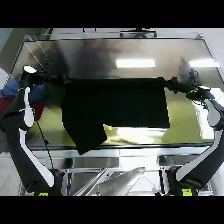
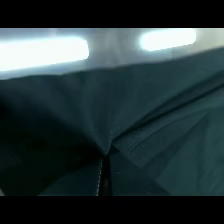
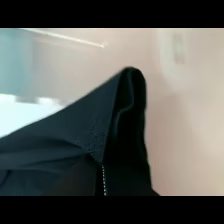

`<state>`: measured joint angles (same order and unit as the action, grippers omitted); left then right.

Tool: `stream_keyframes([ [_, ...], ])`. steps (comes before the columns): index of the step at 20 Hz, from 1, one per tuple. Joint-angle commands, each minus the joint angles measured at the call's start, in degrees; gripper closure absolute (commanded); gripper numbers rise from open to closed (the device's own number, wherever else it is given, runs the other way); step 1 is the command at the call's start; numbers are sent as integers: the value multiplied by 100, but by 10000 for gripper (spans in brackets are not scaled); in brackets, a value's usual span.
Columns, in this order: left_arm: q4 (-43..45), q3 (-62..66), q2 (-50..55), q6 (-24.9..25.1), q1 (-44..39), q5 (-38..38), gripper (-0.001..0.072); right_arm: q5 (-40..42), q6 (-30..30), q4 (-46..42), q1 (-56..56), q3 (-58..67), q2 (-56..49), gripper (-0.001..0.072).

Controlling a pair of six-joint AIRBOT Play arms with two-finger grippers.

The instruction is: Fold the shirts.

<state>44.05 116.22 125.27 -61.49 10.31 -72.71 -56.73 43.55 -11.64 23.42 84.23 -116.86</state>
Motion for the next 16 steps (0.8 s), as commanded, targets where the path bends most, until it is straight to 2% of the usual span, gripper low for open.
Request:
stream_keyframes([
  [1, 297, -2, 0, -50, -116, 72, 696, -55, 105, -264, 4, 11, -4, 691],
  [6, 289, 0, -4, -55, -39, -334, 686, -57, -24, -280, 4, 11, 2, 690],
  [7, 267, 0, -4, -63, -2, -459, 685, -72, -26, -295, 7, 11, 11, 625],
  [8, 267, 0, -11, -122, 33, -570, 604, -153, -52, -295, 15, 13, 20, 413],
  [9, 267, 0, -20, -256, 72, -671, 386, -302, -177, -297, 26, 13, 35, 326],
  [12, 282, 9, -144, -588, 251, -1156, 370, -660, -39, -619, 125, 13, 212, 326],
  [16, 286, 9, -669, -975, 610, -1550, 370, -815, 664, -1738, 376, 13, 894, 326],
])
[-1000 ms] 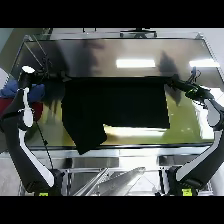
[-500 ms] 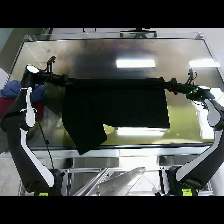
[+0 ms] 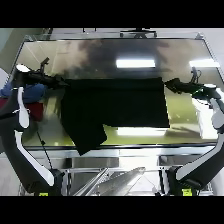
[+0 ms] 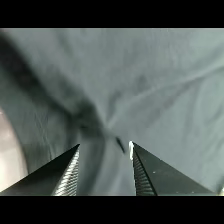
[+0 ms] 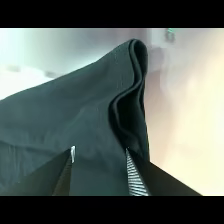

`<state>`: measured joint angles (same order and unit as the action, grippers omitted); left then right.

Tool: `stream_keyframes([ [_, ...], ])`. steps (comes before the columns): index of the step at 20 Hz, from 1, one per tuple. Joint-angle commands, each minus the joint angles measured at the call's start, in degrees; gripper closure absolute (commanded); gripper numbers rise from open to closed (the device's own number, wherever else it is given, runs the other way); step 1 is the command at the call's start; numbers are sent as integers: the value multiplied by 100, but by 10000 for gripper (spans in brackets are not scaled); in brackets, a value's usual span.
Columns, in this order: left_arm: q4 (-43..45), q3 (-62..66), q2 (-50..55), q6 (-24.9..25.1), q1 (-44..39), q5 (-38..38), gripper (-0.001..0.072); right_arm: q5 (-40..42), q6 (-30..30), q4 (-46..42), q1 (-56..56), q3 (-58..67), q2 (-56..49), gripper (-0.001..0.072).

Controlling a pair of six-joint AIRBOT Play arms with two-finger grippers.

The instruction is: Fold the shirts.

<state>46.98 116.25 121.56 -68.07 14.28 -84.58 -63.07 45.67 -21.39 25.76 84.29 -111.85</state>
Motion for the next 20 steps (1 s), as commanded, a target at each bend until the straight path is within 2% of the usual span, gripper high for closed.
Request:
stream_keyframes([
  [1, -4, 7, -474, -409, 299, -413, 371, -216, 605, -1108, 190, 7, 605, 326],
  [4, 11, -323, -1078, -706, 389, -807, 372, -601, 1075, -2090, 240, 4, 1248, 327],
  [7, 160, -1904, -2168, -782, 299, -914, 373, -1032, 1405, -2765, 278, -157, 1746, 327],
  [11, 750, -4955, -4028, -634, 254, -61, 372, -1478, 1593, -2881, 579, -881, 2284, 327],
  [14, 741, -6909, -5082, -752, 472, 129, 372, -1615, 1674, -2911, 1047, -1530, 2570, 327],
  [17, 730, -8273, -5700, -748, 645, 654, 372, -1541, 1565, -2900, 1290, -2114, 2732, 327],
  [20, 691, -8979, -6017, -743, 651, 1231, 372, -1357, 1412, -2898, 1189, -2426, 2712, 328],
])
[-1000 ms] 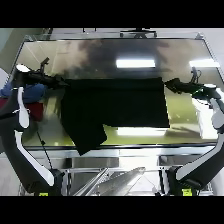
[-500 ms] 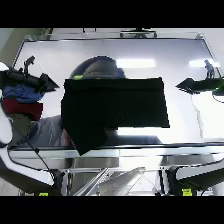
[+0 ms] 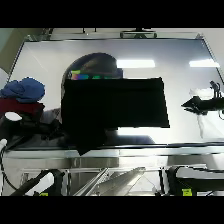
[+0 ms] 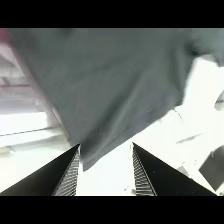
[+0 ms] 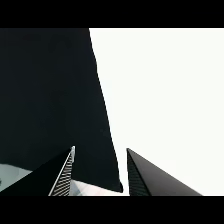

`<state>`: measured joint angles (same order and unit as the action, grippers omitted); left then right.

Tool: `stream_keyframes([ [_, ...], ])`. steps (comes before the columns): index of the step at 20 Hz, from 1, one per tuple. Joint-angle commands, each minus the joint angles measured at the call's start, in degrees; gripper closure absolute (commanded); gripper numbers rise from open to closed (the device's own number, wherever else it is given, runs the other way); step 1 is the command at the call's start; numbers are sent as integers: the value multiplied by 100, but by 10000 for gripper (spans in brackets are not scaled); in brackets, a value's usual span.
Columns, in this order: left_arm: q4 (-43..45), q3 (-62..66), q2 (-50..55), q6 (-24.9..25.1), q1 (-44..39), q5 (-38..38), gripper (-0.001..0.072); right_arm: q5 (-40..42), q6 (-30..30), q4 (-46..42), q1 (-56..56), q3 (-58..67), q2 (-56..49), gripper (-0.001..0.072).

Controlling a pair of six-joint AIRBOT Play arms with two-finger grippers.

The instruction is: Fold the shirts.

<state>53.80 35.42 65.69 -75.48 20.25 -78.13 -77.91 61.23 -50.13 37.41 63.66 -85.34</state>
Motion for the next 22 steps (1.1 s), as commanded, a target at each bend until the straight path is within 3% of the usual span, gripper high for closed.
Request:
stream_keyframes([
  [1, -2, -1032, -483, -2, 52, 774, 371, 216, -177, -15, 20, -407, 61, 327],
  [6, -413, -1314, -385, 175, 13, 1803, 372, 358, -376, 46, 22, -415, 61, 327],
  [11, -597, -1115, 529, 345, -686, 2516, 372, 398, -439, 96, 22, -415, 57, 327],
  [19, -535, -551, 953, 348, -1010, 2291, 380, 264, -546, 98, -256, -619, -319, 327],
  [21, -540, -605, 953, 358, -1010, 2306, 682, 260, -553, 15, -490, -629, -553, 327],
  [22, -553, -599, 953, 356, -1010, 2295, 678, 260, -553, 13, -599, -629, -660, 327],
])
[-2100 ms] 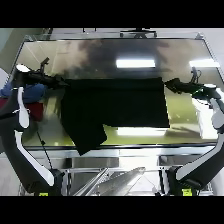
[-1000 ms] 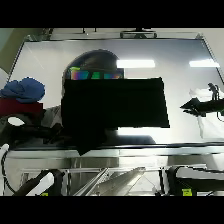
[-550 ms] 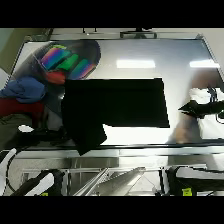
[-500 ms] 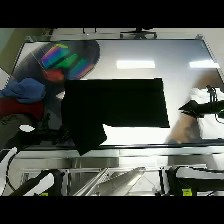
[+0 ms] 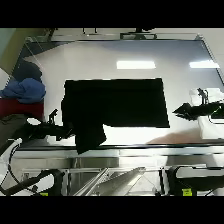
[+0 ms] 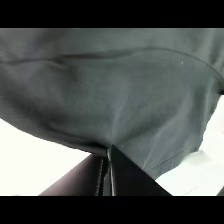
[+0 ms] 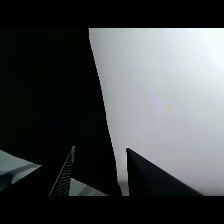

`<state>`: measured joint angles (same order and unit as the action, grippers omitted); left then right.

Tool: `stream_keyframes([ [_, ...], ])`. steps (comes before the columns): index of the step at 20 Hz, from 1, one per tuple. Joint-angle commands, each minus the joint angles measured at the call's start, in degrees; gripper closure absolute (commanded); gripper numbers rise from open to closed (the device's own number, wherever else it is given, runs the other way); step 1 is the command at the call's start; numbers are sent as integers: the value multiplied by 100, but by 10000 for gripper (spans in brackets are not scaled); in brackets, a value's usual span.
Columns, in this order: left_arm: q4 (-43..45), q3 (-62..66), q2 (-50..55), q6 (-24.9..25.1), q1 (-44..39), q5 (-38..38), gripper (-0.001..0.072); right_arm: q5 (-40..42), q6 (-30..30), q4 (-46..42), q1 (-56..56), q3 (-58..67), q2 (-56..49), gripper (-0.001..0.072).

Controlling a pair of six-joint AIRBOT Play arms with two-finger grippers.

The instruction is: Fold the shirts.

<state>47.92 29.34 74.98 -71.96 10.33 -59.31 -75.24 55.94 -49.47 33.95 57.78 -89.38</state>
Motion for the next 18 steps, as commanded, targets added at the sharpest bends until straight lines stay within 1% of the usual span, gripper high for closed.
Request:
stream_keyframes([
  [1, 2, 28, 24, 4, -17, 363, 678, -9, -24, -63, -358, -42, -358, 327],
  [7, 7, 581, 24, 9, -17, -164, 678, -76, 44, -323, -549, -42, -544, 327],
  [12, -15, 1202, 24, 2, -24, -542, 678, -358, -42, -173, -776, -48, -570, 329],
  [13, -15, 1338, 24, -2, -24, -579, 678, -385, -39, -173, -876, -48, -584, 348],
  [14, -15, 1451, 24, -11, -24, -612, 678, -387, -24, -173, -986, -46, -588, 404],
  [16, -15, 1729, 26, -13, -24, -697, 678, -389, -26, -61, -1099, -20, -586, 633],
  [17, -13, 1906, 26, -13, -24, -776, 678, -387, -24, 50, -1117, 15, -570, 693],
  [18, -4, 2146, 26, -11, -2, -857, 678, -389, -22, 114, -1115, 90, -540, 691],
])
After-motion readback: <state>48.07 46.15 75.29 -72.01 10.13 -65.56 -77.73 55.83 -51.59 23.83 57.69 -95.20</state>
